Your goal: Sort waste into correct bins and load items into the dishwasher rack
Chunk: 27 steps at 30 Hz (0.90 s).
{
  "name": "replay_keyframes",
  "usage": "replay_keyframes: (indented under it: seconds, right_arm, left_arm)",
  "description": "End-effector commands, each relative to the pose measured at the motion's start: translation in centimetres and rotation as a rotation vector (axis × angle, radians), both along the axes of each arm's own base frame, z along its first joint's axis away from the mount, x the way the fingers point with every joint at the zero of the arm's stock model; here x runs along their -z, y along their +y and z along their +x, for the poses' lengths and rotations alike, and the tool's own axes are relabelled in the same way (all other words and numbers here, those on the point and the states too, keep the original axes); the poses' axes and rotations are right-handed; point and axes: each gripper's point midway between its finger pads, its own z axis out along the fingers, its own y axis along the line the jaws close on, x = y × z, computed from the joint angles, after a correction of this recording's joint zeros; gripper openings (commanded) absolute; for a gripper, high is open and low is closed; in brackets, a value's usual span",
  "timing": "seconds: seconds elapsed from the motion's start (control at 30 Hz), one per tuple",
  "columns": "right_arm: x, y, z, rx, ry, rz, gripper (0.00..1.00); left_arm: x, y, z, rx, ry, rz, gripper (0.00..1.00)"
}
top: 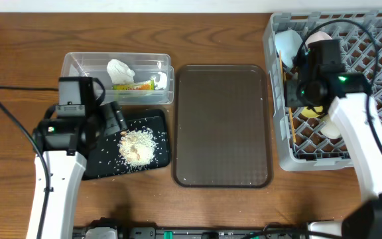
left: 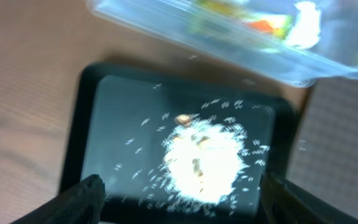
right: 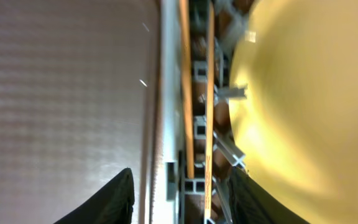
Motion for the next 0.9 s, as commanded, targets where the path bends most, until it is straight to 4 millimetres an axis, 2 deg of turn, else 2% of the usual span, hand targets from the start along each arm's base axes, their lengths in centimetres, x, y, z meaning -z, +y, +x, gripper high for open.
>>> replay_keyframes:
  seconds: [0.0, 0.13, 0.23, 0.33, 0.43, 0.57, 0.6, 0.63, 0.73, 0.87]
  right_arm:
    - [-2.4, 0.8, -0.5, -0.062, -0.048, 0.033, 0.5]
    - [-3.5, 0.0, -2.1, 0.049, -0.047, 0.063, 0.52]
    - [-4.4, -0.2, -3.6, 0.064, -0.062, 0.071, 0.52]
    - [-4.8, -0.3, -5.1, 0.062, -0.103, 0.076, 0.53]
    - [-5.0, -0.4, -6.9, 0.065, -0.184, 0.088, 0.58]
    - [-5.3, -0.5, -9.4, 0.055, -0.331, 0.101, 0.76]
    - [-5.4, -0.6, -10.1, 0.057, -0.366, 0.102, 0.85]
    - [-5.5, -0.7, -10.6, 0.058, -0.395, 0.101, 0.99]
    - [-5.7, -1.0, -12.3, 0.063, -0.456, 0.101, 0.99]
    - [-5.4, -1.2, -14.2, 0.062, -0.47, 0.102, 0.99]
  left_arm:
    - [0.2, -2.0, 0.0, 0.123, 0.016, -0.011, 0.84]
    - [1.2, -2.3, -2.3, 0.135, 0.113, -0.012, 0.84]
    - [1.1, -2.2, -3.6, 0.141, 0.141, -0.009, 0.84]
    - [0.4, -2.0, -4.7, 0.157, 0.105, 0.007, 0.84]
    - [-0.3, -1.6, -5.8, 0.146, 0.007, 0.028, 0.84]
    - [-1.3, -1.6, -7.5, 0.141, -0.181, 0.025, 0.87]
    - [-1.6, -1.5, -8.0, 0.122, -0.23, 0.013, 0.89]
    - [-1.8, -1.5, -8.2, 0.112, -0.271, 0.006, 0.92]
    - [-3.3, -1.6, -8.6, 0.114, -0.407, 0.004, 0.93]
    - [-4.4, -1.5, -9.4, 0.113, -0.472, 0.004, 0.93]
